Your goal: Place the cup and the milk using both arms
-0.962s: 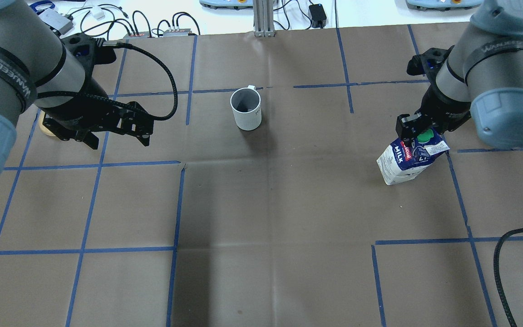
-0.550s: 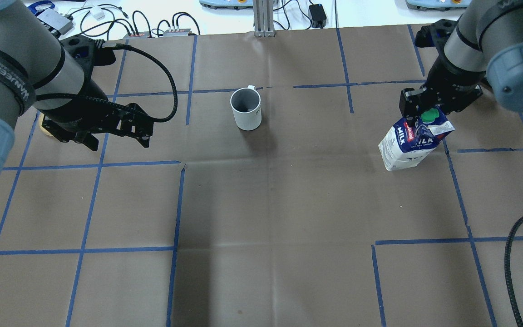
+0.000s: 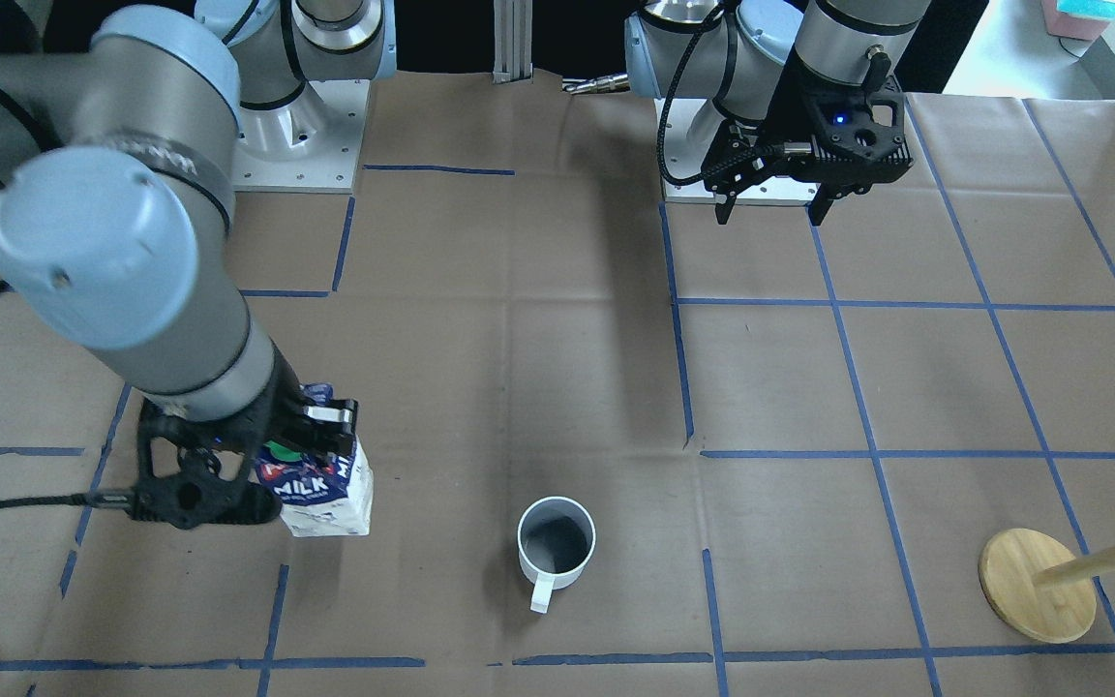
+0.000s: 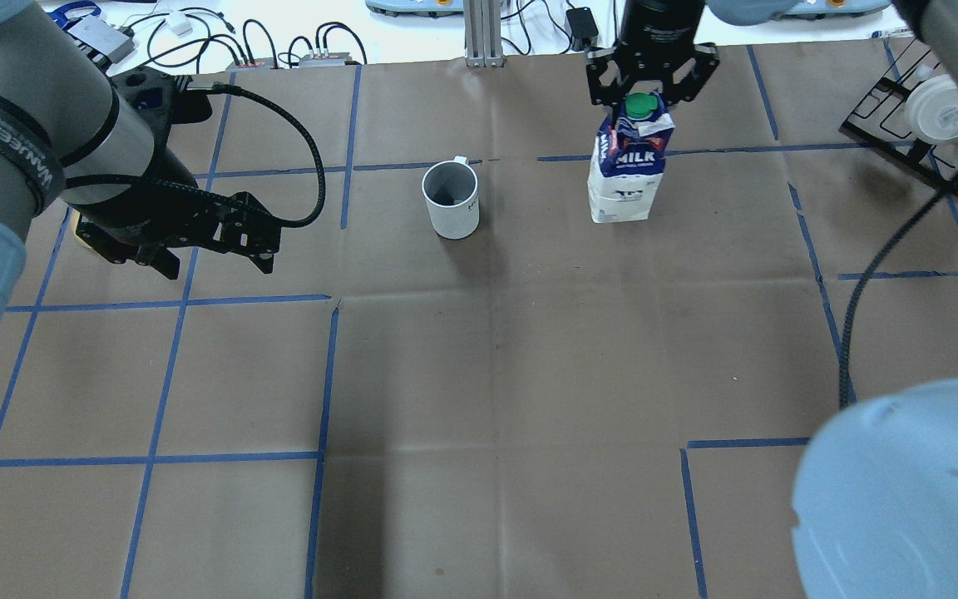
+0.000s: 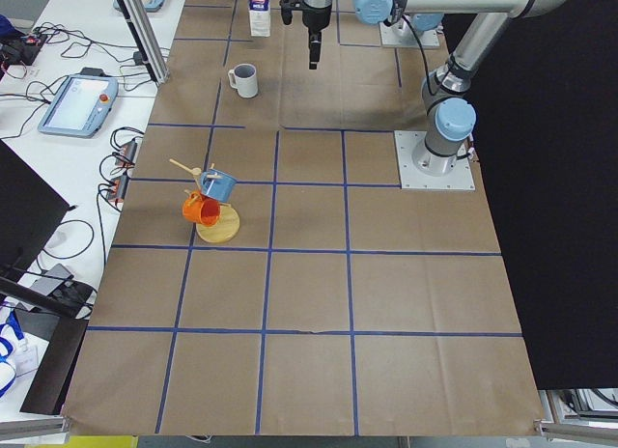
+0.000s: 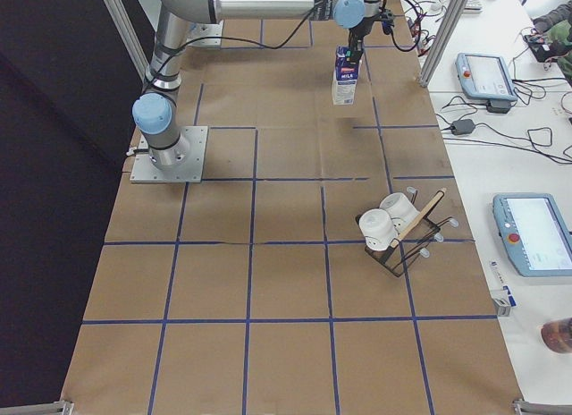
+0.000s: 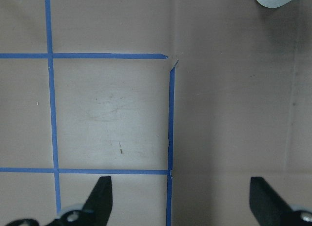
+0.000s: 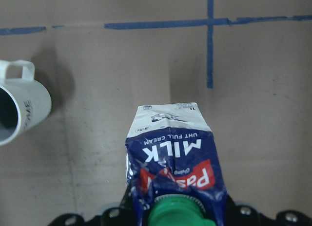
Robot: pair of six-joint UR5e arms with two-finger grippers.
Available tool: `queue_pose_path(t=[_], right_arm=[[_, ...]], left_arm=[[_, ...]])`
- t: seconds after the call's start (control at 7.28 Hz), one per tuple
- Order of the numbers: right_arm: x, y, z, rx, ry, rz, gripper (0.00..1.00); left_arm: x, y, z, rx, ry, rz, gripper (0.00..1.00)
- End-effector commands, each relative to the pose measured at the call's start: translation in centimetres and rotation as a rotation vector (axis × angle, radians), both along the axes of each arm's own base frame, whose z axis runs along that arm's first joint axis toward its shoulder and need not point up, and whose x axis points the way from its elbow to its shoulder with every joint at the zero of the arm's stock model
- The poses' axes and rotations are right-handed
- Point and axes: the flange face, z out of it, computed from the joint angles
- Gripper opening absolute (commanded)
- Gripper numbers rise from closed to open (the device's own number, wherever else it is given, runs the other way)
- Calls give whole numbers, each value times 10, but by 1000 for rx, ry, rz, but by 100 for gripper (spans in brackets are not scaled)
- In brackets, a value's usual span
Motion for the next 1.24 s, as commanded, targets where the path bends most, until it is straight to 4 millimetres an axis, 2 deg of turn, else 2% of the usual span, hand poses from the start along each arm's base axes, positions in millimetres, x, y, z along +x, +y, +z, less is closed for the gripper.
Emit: queue_pose_path(t=[0.0, 0.14, 0.41, 0.55, 0.69, 0.82, 1.1], right_arm=[[78, -33, -41, 20, 7, -35, 54], [86, -38, -51, 19, 7, -61, 55], [89, -40, -55, 29, -21, -83, 55], [93, -41, -67, 43, -17, -94, 57], [101, -43, -77, 38, -19, -85, 63], [105, -42, -78, 40, -34, -82, 97], [106, -43, -75, 53, -85, -87, 100]], left_arm=[[0, 0, 0, 0, 0, -1, 100], [1, 0, 0, 1, -2, 1, 100], [0, 2, 1, 0, -2, 1, 100], [0, 3, 2, -2, -2, 1, 100], [0, 3, 2, -2, -2, 1, 100], [0, 3, 2, -2, -2, 1, 100], [1, 4, -1, 3, -3, 1, 100]])
